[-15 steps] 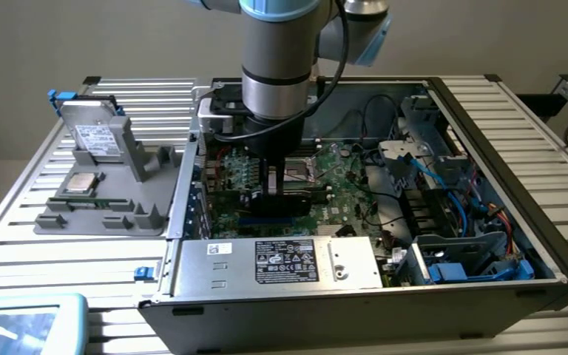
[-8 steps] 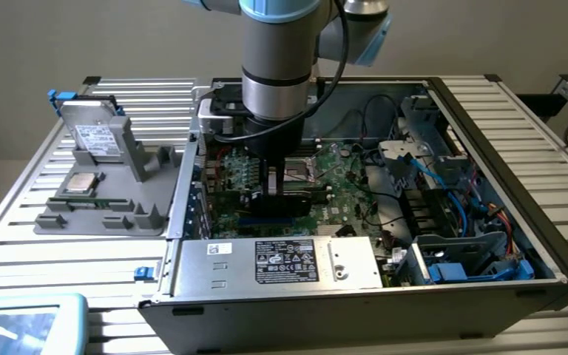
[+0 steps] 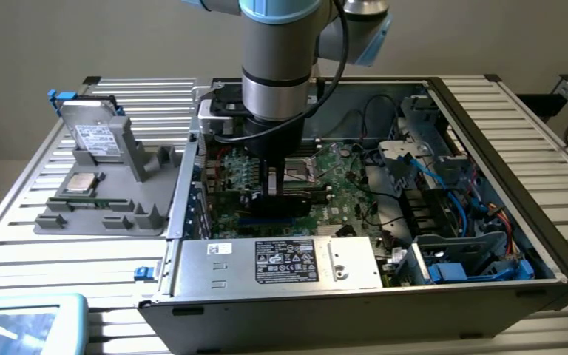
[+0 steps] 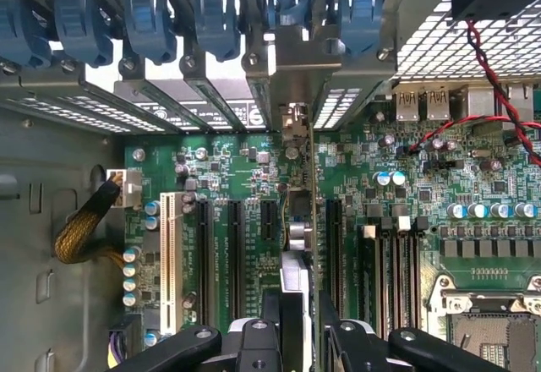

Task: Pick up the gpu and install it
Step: 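Insert the gpu into the slot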

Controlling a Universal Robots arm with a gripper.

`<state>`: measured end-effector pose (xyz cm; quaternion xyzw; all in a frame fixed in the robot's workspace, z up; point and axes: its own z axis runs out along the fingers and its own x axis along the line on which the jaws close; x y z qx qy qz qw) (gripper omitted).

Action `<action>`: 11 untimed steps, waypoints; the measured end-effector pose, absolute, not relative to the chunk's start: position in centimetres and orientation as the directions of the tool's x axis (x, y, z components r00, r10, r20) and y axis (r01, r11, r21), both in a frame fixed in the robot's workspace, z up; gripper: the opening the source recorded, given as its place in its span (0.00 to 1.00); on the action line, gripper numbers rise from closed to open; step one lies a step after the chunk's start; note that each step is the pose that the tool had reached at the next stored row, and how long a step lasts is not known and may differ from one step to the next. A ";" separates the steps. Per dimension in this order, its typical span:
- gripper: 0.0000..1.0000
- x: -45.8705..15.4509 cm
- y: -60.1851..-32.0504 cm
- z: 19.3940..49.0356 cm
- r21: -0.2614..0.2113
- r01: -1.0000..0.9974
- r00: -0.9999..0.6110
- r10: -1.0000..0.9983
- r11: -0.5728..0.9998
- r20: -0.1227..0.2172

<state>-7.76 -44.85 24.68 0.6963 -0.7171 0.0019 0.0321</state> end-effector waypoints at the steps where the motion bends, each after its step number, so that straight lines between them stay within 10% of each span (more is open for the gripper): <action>1: 0.27 -7.8 -44.9 24.7 0.042 -0.999 -0.028 -0.998 0.030 0.049; 11: 0.27 -7.9 -44.9 24.7 0.042 -0.999 -0.028 -0.998 0.030 0.049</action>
